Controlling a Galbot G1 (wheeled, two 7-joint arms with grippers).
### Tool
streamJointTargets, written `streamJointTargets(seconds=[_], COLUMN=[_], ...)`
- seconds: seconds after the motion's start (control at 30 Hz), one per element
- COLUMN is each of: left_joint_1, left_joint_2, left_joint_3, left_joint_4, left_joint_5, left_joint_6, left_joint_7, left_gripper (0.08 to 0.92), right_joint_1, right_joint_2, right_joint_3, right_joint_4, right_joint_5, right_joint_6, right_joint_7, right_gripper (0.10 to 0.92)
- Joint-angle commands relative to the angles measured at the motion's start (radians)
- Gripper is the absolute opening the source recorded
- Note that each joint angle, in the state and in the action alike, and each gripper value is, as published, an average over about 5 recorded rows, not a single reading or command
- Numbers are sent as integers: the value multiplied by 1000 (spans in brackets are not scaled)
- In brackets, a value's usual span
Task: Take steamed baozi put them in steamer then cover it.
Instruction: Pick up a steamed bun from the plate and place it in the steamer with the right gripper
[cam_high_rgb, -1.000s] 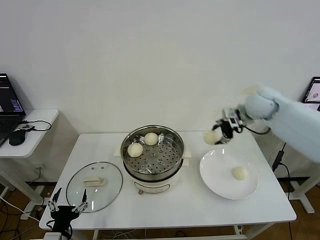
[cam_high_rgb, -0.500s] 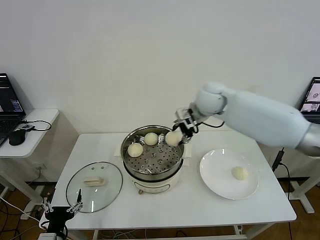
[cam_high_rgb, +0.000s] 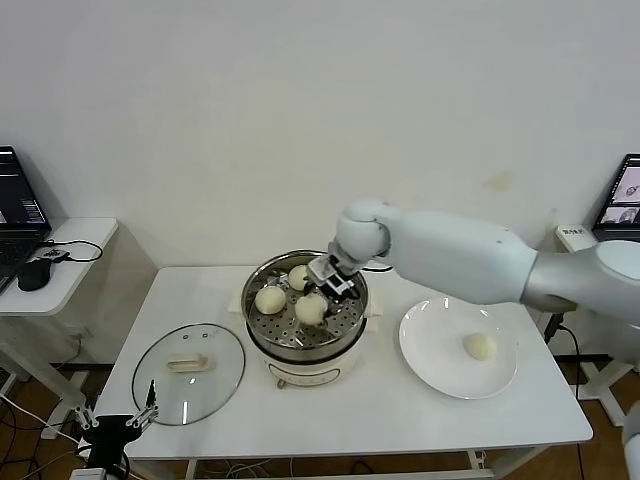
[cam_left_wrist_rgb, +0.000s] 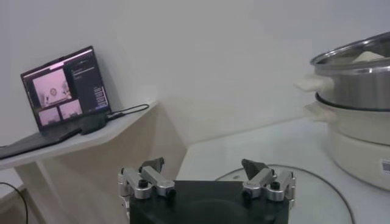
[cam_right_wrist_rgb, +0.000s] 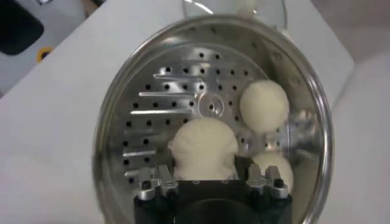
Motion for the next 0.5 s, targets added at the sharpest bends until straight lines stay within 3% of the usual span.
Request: streamJointTargets(seconds=[0.03, 0.4, 0.5], left_joint_1=[-3, -6, -7], left_joint_2=[0, 1, 0], left_joint_3=[1, 5, 6], left_joint_4=[5, 12, 12], left_joint_5=[-1, -4, -4], left_joint_6=[-2, -7, -8], left_joint_7=[-1, -3, -4], left_gripper=[823, 823, 823], right_joint_1=[-4, 9, 8], right_joint_2=[59, 55, 46], right_joint_3=[-30, -52, -48], right_joint_4=[-31, -22, -18], right_joint_5=[-36, -40, -42], right_joint_6=[142, 177, 175], right_joint_7=[1, -19, -4], right_gripper=[628, 645, 701])
